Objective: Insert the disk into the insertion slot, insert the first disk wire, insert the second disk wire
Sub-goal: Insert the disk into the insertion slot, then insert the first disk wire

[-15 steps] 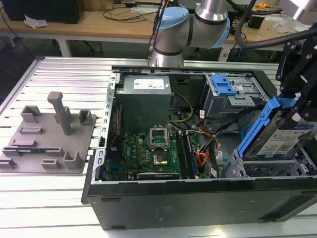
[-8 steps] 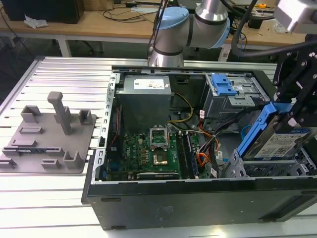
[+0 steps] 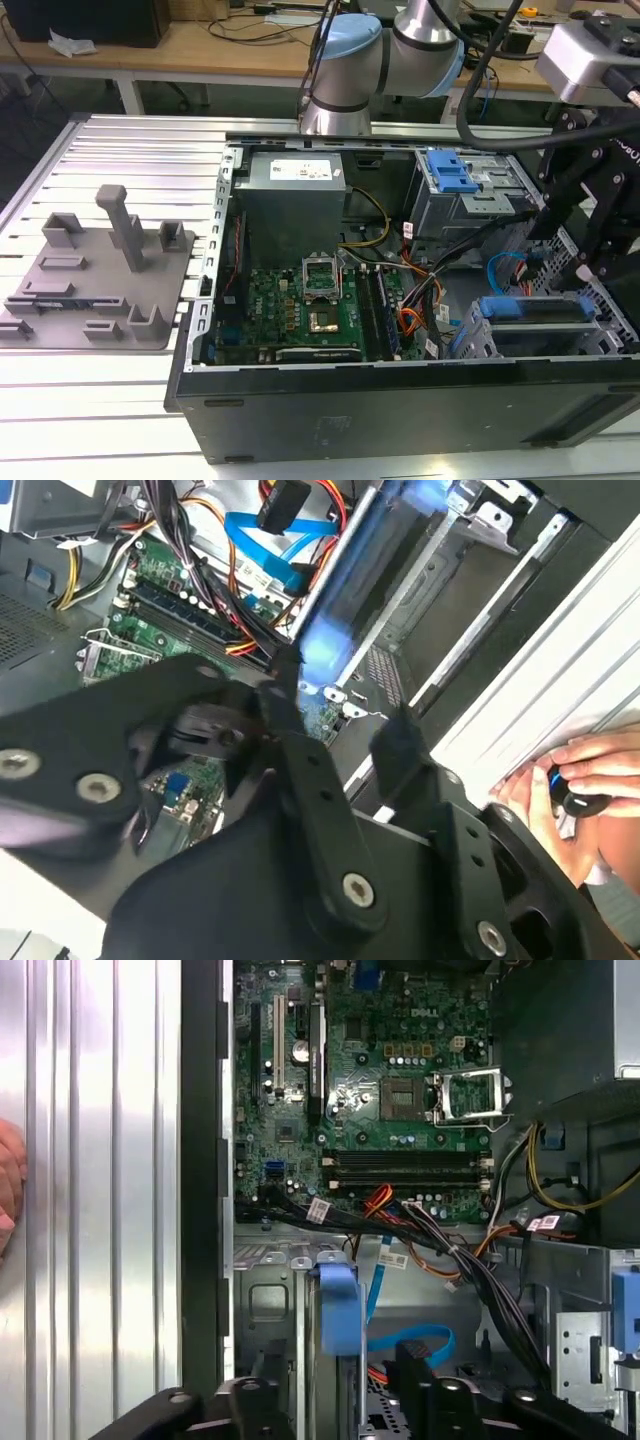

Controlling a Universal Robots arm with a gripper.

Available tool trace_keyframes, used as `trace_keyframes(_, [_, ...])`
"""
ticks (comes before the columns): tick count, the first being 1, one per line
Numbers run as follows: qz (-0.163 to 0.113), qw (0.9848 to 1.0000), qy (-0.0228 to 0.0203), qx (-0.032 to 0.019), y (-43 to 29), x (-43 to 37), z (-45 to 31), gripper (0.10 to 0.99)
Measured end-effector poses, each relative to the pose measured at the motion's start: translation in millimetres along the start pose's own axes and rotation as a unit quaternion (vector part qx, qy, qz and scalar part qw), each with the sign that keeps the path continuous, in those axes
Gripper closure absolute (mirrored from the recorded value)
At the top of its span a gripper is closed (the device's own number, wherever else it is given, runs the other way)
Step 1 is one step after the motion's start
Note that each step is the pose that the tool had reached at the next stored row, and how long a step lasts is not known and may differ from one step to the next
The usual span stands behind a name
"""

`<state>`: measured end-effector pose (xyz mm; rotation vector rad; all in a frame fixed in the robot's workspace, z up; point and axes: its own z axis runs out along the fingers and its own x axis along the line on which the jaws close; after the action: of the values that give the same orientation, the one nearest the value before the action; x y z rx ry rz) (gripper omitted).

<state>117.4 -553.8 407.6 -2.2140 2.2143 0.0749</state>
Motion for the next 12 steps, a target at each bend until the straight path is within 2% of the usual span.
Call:
trace_keyframes(1, [0.0, 1.0, 0.0, 0.0, 0.0, 0.0, 0.2, 0.471])
trace_keyframes(2, [0.0, 1.0, 0.0001, 0.0, 0.0, 0.0, 0.1, 0.471])
trace_keyframes(3, [0.0, 1.0, 0.0001, 0.0, 0.0, 0.0, 0.2, 0.404])
trace_keyframes(12, [-0.001, 1.0, 0.0, -0.0001, 0.0, 0.0, 0.3, 0.404])
